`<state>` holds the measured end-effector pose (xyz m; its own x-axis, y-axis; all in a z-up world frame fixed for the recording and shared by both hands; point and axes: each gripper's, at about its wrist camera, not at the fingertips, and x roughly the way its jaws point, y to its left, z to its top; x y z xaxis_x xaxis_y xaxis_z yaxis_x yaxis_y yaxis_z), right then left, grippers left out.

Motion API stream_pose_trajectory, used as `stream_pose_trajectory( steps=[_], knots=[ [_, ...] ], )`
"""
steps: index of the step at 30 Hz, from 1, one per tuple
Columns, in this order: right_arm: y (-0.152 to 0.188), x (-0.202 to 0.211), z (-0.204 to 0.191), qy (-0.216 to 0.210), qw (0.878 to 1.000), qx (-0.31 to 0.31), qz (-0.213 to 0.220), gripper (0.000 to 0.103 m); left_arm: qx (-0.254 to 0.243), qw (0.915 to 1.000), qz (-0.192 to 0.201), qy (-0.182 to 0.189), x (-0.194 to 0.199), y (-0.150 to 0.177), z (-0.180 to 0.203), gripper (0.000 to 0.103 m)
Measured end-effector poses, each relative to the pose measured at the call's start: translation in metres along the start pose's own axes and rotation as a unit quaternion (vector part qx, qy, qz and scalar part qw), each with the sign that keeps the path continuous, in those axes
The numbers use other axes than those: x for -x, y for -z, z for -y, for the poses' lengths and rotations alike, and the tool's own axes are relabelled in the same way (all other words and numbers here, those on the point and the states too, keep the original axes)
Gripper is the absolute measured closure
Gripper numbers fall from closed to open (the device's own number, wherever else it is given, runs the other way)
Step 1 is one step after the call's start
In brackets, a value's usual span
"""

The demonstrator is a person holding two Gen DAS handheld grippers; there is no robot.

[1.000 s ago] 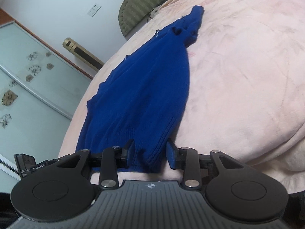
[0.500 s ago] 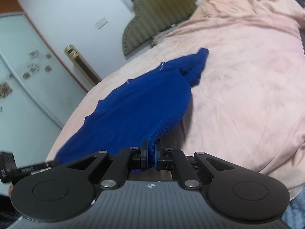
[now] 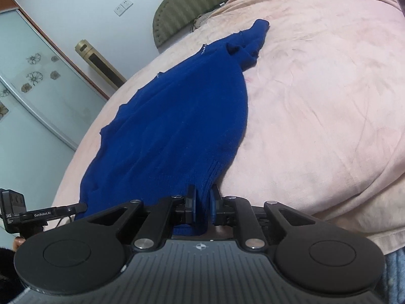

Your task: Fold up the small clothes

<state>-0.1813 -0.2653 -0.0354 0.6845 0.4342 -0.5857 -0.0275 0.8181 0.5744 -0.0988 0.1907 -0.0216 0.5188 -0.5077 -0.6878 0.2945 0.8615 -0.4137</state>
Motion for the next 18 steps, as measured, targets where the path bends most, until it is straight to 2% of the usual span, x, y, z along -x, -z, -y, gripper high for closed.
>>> stream_pose_trajectory(
  steps=[3,4,7,11,18],
  knots=[
    [0.005,0.000,-0.003,0.003,1.000,0.012,0.002,0.091,-0.007,1.0000,0.003,-0.005,0.001,0.003,0.005,0.084],
    [0.005,0.001,-0.003,0.005,1.000,0.013,0.004,0.093,-0.010,0.9999,0.003,-0.002,0.003,0.003,0.008,0.090],
    [0.003,0.008,-0.007,-0.004,1.000,0.017,0.013,0.093,-0.027,0.9993,0.023,0.009,0.020,0.000,0.017,0.090],
    [-0.006,0.036,-0.018,-0.051,0.997,0.040,0.039,0.093,-0.043,0.9961,0.069,0.034,0.066,-0.006,0.022,0.090],
    [-0.012,0.099,-0.039,-0.135,0.984,0.085,0.083,0.093,-0.070,0.9916,0.099,0.047,0.129,-0.005,0.034,0.090]
  ],
)
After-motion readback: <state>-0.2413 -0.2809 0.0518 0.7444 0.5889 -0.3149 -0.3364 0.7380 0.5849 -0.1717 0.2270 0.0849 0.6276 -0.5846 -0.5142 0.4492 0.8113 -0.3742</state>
